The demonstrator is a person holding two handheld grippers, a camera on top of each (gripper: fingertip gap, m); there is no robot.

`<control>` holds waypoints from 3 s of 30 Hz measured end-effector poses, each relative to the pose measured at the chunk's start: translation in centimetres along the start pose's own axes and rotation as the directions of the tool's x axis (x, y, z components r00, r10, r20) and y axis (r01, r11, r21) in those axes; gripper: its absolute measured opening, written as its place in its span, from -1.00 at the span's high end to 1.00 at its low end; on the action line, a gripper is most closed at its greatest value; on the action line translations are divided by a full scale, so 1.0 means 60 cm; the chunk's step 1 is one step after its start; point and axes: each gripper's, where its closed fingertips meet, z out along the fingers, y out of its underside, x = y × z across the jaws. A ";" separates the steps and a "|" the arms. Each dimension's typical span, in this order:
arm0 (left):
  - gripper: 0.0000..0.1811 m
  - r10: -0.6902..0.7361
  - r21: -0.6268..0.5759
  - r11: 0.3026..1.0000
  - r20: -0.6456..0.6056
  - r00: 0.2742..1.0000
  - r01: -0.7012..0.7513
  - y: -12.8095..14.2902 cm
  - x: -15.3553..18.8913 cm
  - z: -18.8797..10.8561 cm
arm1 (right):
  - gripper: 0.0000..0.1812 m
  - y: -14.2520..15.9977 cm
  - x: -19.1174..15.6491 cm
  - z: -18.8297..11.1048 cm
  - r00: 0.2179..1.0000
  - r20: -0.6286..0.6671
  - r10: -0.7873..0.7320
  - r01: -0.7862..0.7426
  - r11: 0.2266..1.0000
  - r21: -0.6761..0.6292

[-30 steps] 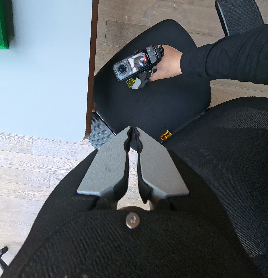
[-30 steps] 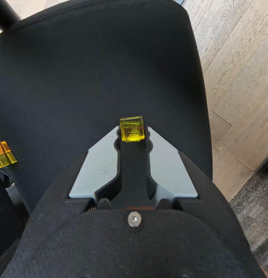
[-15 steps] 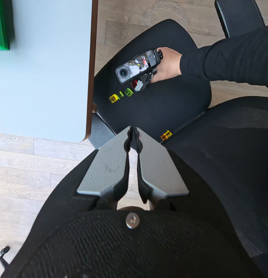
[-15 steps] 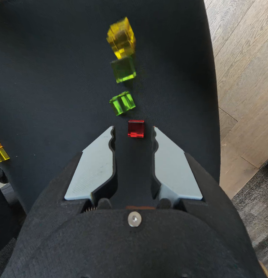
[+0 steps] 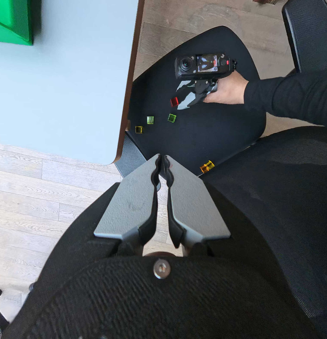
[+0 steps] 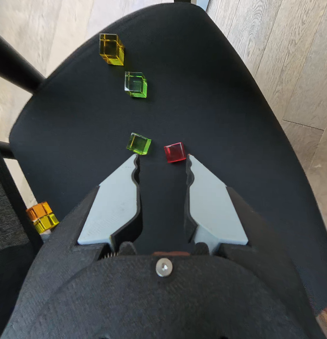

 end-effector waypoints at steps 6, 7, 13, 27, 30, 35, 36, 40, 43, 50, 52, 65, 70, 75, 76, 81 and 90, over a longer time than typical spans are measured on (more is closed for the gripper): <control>1.00 0.024 -0.013 1.000 -0.024 0.999 -0.024 0.001 0.018 0.012 | 0.44 0.032 -0.079 -0.026 0.980 0.112 0.165 -0.171 0.984 0.046; 1.00 0.032 -0.013 0.999 -0.031 0.999 -0.033 -0.001 0.024 0.014 | 0.45 0.049 -0.095 -0.033 0.974 0.126 0.188 -0.193 0.981 0.021; 1.00 0.061 -0.002 0.998 -0.064 0.996 -0.061 -0.014 0.050 0.019 | 0.42 0.125 -0.170 -0.110 0.970 0.130 0.206 -0.189 0.973 -0.131; 1.00 0.099 0.029 0.995 -0.129 0.987 -0.096 -0.036 0.090 0.029 | 0.40 0.114 -0.279 -0.440 0.970 0.050 0.238 -0.199 0.897 -0.394; 1.00 0.101 0.027 0.995 -0.125 0.987 -0.098 -0.036 0.090 0.027 | 0.40 0.097 -0.295 -0.507 0.962 -0.028 0.271 -0.261 0.888 -0.379; 1.00 0.090 0.031 0.996 -0.135 0.987 -0.087 -0.040 0.091 0.026 | 0.39 0.067 -0.327 -0.565 0.902 -0.078 0.425 -0.431 0.873 -0.229; 1.00 0.095 0.037 0.995 -0.131 0.987 -0.091 -0.041 0.091 0.024 | 0.39 0.061 -0.329 -0.569 0.892 -0.079 0.445 -0.451 0.870 -0.200; 1.00 0.125 0.033 0.992 -0.101 0.987 -0.122 -0.040 0.084 0.024 | 0.39 0.067 -0.316 -0.572 0.888 -0.136 0.438 -0.458 0.868 -0.193; 1.00 0.084 0.034 0.996 -0.122 0.989 -0.081 -0.038 0.077 0.028 | 0.39 0.077 -0.295 -0.572 0.913 -0.208 0.351 -0.393 0.895 -0.211; 1.00 0.049 0.042 0.998 -0.130 0.990 -0.044 -0.032 0.071 0.034 | 0.35 0.073 -0.290 -0.562 0.944 -0.220 0.246 -0.297 0.923 -0.244; 1.00 0.059 0.036 0.998 -0.121 0.991 -0.055 -0.031 0.072 0.038 | 0.35 0.070 -0.295 -0.562 0.947 -0.201 0.251 -0.295 0.927 -0.231; 1.00 0.124 0.012 0.992 -0.179 0.976 -0.124 0.002 0.121 0.038 | 1.00 -0.005 -0.282 -0.611 0.960 -0.187 0.208 -0.208 0.978 0.018; 0.87 0.127 -0.012 0.991 -0.152 0.980 -0.130 0.009 0.102 0.041 | 1.00 -0.021 -0.284 -0.619 0.967 -0.201 0.153 -0.144 0.988 0.058; 0.85 0.075 0.013 0.997 -0.175 0.982 -0.074 0.007 0.087 0.033 | 0.72 -0.024 -0.288 -0.612 0.967 -0.217 0.132 -0.124 0.991 0.049; 0.85 0.068 0.015 0.998 -0.178 0.982 -0.066 0.007 0.084 0.032 | 0.69 -0.024 -0.289 -0.611 0.968 -0.218 0.124 -0.117 0.992 0.045; 0.88 0.045 0.002 0.999 -0.171 0.984 -0.046 0.015 0.068 0.039 | 0.50 -0.020 -0.295 -0.608 0.971 -0.218 0.099 -0.100 0.995 0.003; 0.99 0.113 -0.049 0.992 -0.094 0.989 -0.118 0.028 0.057 0.055 | 0.57 -0.007 -0.301 -0.595 0.974 -0.213 0.078 -0.091 0.994 -0.054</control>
